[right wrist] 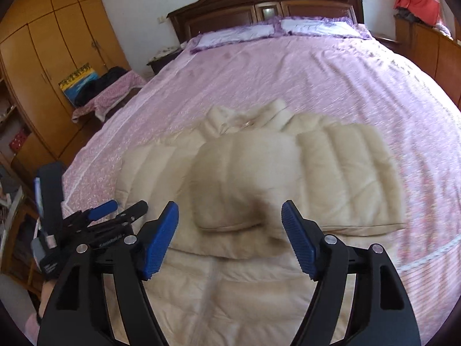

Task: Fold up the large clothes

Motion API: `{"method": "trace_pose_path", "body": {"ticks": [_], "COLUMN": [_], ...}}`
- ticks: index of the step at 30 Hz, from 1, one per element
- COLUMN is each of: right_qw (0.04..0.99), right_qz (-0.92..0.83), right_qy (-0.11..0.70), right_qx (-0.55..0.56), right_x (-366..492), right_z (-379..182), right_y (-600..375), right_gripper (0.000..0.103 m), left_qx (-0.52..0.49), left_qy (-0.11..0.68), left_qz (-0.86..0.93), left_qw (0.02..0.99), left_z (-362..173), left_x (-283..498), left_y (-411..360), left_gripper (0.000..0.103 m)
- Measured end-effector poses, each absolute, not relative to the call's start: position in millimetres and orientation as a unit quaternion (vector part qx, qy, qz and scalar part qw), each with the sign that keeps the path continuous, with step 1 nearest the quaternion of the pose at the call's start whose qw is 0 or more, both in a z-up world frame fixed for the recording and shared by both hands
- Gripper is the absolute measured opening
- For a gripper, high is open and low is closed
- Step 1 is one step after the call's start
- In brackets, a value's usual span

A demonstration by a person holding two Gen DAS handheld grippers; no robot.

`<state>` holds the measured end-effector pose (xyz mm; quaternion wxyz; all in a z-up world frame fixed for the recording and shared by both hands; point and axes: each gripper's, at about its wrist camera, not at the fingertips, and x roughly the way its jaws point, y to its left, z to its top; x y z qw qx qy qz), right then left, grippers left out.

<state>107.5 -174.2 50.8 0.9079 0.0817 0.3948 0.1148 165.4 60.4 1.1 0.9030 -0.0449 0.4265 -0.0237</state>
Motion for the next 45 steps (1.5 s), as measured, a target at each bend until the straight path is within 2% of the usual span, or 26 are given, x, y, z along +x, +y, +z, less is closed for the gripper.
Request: {"method": "trace_pose_path", "body": {"ticks": [2,3,4,11,13,15,16,17,18,25,30,31,32,33,34,35,41,43,45], "right_qw": [0.907,0.908,0.908,0.902,0.900,0.896,0.896,0.896,0.895,0.908,0.912,0.911,0.909,0.906,0.903,0.899,0.875,0.872,0.876], "right_qz": [0.114,0.112,0.110,0.088,0.078,0.073,0.069,0.070,0.076,0.096,0.077,0.073,0.069,0.066,0.065,0.065,0.054,0.052,0.048], "right_qy": [0.396,0.396,0.395,0.418,0.428,0.437,0.438,0.438,0.439,0.394,0.383,0.384,0.387,0.390,0.395,0.399,0.431,0.433,0.428], "right_qx": [0.083,0.084,0.084,0.057,0.034,0.017,0.015,0.019,0.034,0.104,0.129,0.132,0.141,0.150,0.160,0.170,0.212,0.221,0.218], "right_x": [116,121,124,154,160,165,165,164,162,135,123,121,121,120,120,119,119,116,111], "right_z": [44,40,39,10,0,-10,-11,-11,-7,42,57,58,54,50,46,40,4,3,9], "right_y": [-162,-156,-152,-134,-133,-134,-138,-142,-151,-218,-267,-273,-282,-290,-296,-301,-317,-320,-322], "right_gripper": [0.074,0.080,0.082,0.080,0.068,0.045,0.040,0.026,0.019,0.016,0.016,0.016,0.016,0.016,0.016,0.016,0.017,0.022,0.040], "left_qx": [-0.040,-0.036,-0.031,-0.018,-0.013,-0.006,-0.003,0.000,0.000,-0.042,-0.091,-0.101,-0.104,-0.093,-0.076,-0.060,0.001,-0.001,-0.005], "left_qy": [0.425,0.424,0.422,0.422,0.423,0.421,0.418,0.413,0.410,0.423,0.445,0.449,0.451,0.455,0.459,0.459,0.451,0.449,0.449], "left_qz": [-0.019,-0.016,-0.013,-0.005,-0.005,-0.004,-0.006,-0.008,-0.008,-0.013,-0.034,-0.044,-0.053,-0.052,-0.046,-0.043,-0.028,-0.027,-0.025], "left_qw": [0.904,0.905,0.906,0.906,0.906,0.907,0.909,0.911,0.912,0.905,0.890,0.887,0.885,0.884,0.884,0.885,0.892,0.893,0.893], "left_z": [3,5,6,9,9,11,12,14,15,7,-3,-5,-7,-8,-9,-9,-10,-9,-9], "left_x": [163,162,160,157,159,163,165,170,173,225,259,264,267,271,273,274,272,270,270], "left_y": [63,64,66,75,76,78,80,83,85,111,116,115,111,105,99,94,74,76,79], "left_gripper": [0.077,0.077,0.077,0.078,0.078,0.082,0.084,0.087,0.088,0.091,0.090,0.081,0.058,0.049,0.036,0.030,0.031,0.032,0.032]}}
